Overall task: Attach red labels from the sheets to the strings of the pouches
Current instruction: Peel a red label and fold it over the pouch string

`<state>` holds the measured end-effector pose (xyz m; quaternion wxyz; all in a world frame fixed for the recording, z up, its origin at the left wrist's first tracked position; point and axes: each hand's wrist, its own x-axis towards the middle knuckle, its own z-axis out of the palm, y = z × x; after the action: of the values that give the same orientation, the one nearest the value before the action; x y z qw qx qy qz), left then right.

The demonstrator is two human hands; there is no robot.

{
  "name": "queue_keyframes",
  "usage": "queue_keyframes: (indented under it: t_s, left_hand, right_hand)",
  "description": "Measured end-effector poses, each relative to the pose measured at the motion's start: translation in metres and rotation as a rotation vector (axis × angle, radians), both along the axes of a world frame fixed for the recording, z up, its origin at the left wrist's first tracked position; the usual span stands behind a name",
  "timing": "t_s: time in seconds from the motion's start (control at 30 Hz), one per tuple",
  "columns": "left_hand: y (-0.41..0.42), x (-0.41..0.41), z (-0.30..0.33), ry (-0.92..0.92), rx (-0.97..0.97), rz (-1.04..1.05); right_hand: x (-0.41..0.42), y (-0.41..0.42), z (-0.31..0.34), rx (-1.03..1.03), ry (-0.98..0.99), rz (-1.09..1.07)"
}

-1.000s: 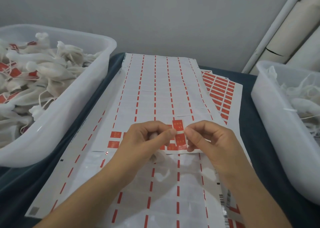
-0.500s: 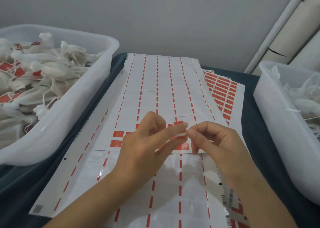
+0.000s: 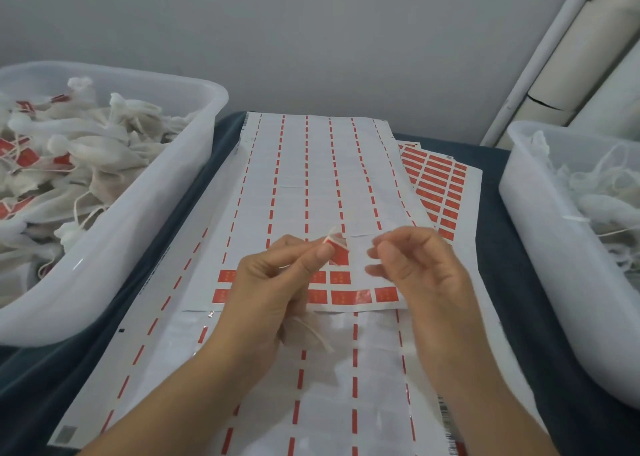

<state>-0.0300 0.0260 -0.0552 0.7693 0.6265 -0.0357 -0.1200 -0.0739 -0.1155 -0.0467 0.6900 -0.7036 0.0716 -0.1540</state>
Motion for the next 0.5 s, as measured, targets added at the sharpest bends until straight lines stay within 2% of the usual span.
queue_keyframes:
  t_s: [0.13,0.5]
  left_hand:
    - [-0.003,-0.002,0.0,0.012,-0.071,-0.023]
    - [-0.004,-0.005,-0.001,0.014,-0.112,-0.076]
  right_hand:
    - [0.001,0.014,-0.005,0.072,-0.002,0.069]
    - [0.001,0.014,-0.008,0.129,-0.021,0.062]
